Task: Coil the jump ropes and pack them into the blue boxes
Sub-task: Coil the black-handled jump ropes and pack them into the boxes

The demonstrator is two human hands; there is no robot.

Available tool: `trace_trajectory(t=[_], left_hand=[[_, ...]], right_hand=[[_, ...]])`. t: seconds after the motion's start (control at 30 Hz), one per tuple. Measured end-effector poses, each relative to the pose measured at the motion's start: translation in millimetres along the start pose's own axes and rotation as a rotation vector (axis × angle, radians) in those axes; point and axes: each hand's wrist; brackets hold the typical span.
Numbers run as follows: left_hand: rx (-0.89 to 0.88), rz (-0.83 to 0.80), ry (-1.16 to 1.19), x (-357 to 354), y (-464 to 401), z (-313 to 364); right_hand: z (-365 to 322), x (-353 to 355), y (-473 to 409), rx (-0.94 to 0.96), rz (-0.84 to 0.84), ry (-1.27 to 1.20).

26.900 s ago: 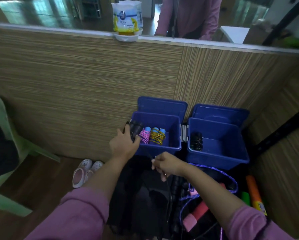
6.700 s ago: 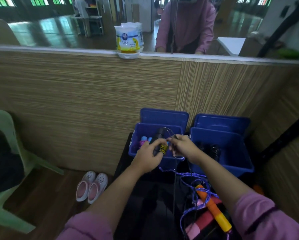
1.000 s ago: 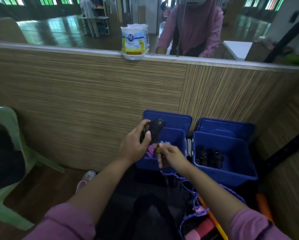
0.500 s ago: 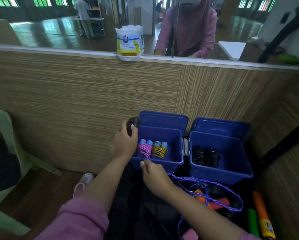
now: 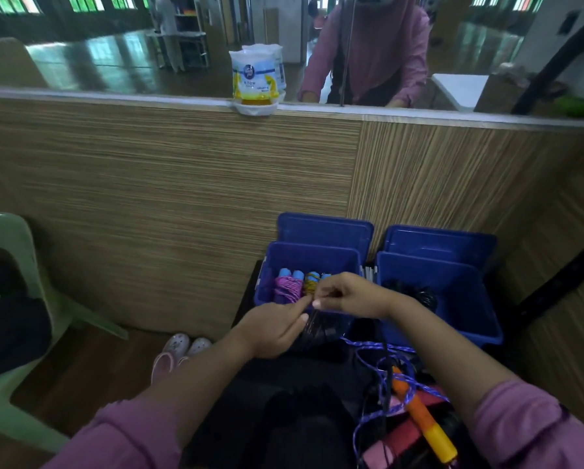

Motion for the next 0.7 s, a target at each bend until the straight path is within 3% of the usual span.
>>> trace_trajectory(t=[0.17,0.37,0.7], left_hand=[[-0.082,-0.040,0.061,2,9,8],[-0.072,0.108,0.242,9,11,1],[-0.066,0.248,0.343,10,12,-12]], right_hand=[[5,4,5,-0.041,0.019,-0.272],[9,-4,5,-0.017,0.139,-0.385],[34,-12,-5,-0.048,0.336,-0.301]])
Point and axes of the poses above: each hand's wrist, its own y-axis away from the middle knuckle, its own x-axis out of the back of the hand, z = x × y, and after that the axes turned 15 degrees about -y, right-handed
